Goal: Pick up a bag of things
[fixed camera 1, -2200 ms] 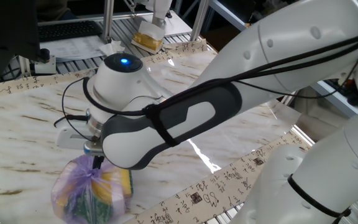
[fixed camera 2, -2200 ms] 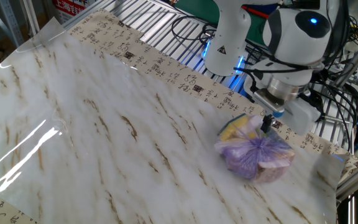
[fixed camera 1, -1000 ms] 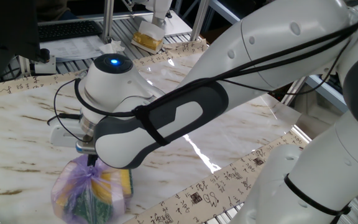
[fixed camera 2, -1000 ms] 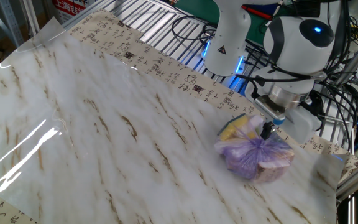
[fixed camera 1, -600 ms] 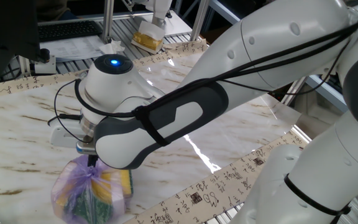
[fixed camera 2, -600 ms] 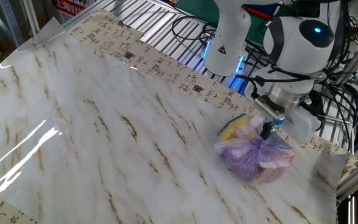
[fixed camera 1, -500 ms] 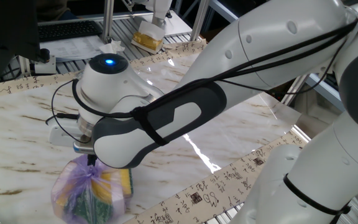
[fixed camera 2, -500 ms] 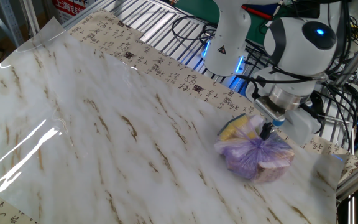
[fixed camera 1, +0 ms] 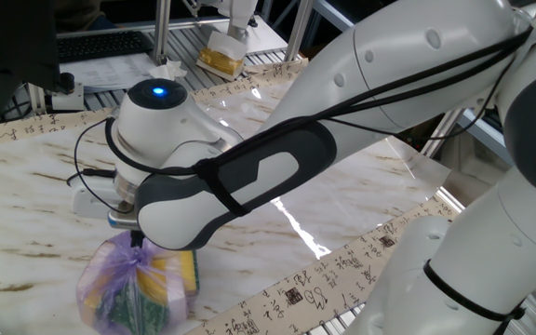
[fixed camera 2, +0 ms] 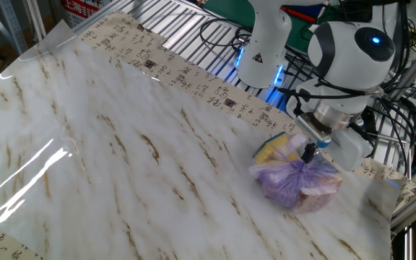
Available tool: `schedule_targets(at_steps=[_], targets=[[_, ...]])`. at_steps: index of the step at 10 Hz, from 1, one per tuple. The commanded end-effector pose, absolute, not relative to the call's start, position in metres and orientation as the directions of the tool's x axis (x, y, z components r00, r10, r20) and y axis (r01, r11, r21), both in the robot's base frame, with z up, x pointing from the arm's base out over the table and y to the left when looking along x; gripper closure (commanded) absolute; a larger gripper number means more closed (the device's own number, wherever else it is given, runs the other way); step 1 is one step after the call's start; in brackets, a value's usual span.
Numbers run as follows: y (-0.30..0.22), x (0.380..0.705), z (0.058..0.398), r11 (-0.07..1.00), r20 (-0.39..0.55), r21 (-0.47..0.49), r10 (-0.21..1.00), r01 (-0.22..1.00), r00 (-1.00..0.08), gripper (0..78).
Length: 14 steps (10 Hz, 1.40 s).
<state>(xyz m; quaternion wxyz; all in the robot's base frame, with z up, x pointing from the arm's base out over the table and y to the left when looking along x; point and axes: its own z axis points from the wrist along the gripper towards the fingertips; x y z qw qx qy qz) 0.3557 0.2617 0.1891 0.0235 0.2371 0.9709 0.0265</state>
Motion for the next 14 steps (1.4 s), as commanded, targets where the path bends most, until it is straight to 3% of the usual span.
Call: schedule_targets(at_steps=[1, 12, 14], targets=[[0.262, 0.357, 0.19, 0.886, -0.031, 0.06, 0.462, 0.459, -0.886, 0.1], [0.262, 0.357, 0.19, 0.886, -0.031, 0.06, 0.462, 0.459, -0.886, 0.1], [0.269, 0.36, 0.175, 0.879, -0.049, 0.068, 0.476, 0.472, -0.878, 0.1]])
